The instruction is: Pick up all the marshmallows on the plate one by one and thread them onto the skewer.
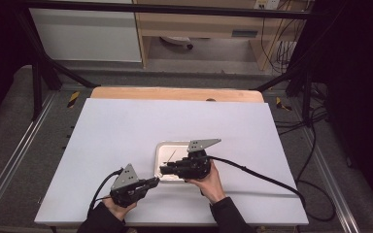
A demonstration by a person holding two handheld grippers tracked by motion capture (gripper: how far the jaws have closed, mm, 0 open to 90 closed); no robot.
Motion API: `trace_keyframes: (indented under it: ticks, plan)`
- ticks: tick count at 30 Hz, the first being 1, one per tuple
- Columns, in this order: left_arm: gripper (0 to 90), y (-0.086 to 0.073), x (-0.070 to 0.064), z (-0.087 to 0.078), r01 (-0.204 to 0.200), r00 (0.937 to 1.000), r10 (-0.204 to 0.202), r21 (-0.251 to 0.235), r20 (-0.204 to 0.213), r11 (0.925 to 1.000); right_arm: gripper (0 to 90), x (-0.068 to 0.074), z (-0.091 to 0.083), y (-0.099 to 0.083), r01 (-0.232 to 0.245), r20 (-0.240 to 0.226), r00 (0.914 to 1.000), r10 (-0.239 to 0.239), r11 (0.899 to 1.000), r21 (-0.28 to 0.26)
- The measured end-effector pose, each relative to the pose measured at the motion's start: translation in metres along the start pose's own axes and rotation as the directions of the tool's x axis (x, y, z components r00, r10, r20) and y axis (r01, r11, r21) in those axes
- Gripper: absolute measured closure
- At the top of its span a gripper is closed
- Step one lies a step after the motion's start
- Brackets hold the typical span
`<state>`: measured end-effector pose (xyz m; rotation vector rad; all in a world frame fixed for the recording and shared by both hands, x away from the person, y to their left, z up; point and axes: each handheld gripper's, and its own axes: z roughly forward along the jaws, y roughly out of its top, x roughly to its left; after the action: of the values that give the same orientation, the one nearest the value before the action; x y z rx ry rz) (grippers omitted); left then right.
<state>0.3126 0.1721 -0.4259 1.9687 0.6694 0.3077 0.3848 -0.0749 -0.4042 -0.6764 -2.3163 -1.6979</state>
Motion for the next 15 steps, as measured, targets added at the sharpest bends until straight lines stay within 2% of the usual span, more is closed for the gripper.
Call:
trace_keyframes:
  ticks: [2, 6, 11, 14, 15]
  plan:
    - [88.7, 0.0, 0.0, 0.0, 0.005, 1.0, -0.005, -0.011, 0.004, 0.9999, 78.4, 0.0, 0.002, -0.002, -0.006, -0.001, 1.0, 0.006, 1.0, 0.007]
    - [88.6, 0.001, -0.001, 0.002, -0.003, 1.0, 0.003, -0.001, -0.004, 1.0, 76.8, 0.0, 0.006, -0.006, -0.008, -0.005, 1.0, 0.008, 1.0, 0.021]
    - [88.7, 0.0, 0.003, 0.0, 0.021, 0.9998, -0.021, -0.009, -0.004, 0.9997, 60.8, 0.003, 0.0, -0.001, 0.03, 0.029, 0.9991, -0.03, 1.0, -0.003]
    - [88.6, -0.001, 0.005, -0.002, 0.023, 0.9997, -0.023, -0.014, -0.007, 0.9996, 48.5, 0.005, -0.009, 0.006, 0.064, 0.08, 0.9948, -0.062, 0.998, -0.021]
    - [88.6, -0.001, 0.005, -0.003, 0.028, 0.9996, -0.028, -0.016, -0.007, 0.9995, 48.1, 0.006, -0.011, 0.007, 0.073, 0.103, 0.9921, -0.071, 0.997, -0.016]
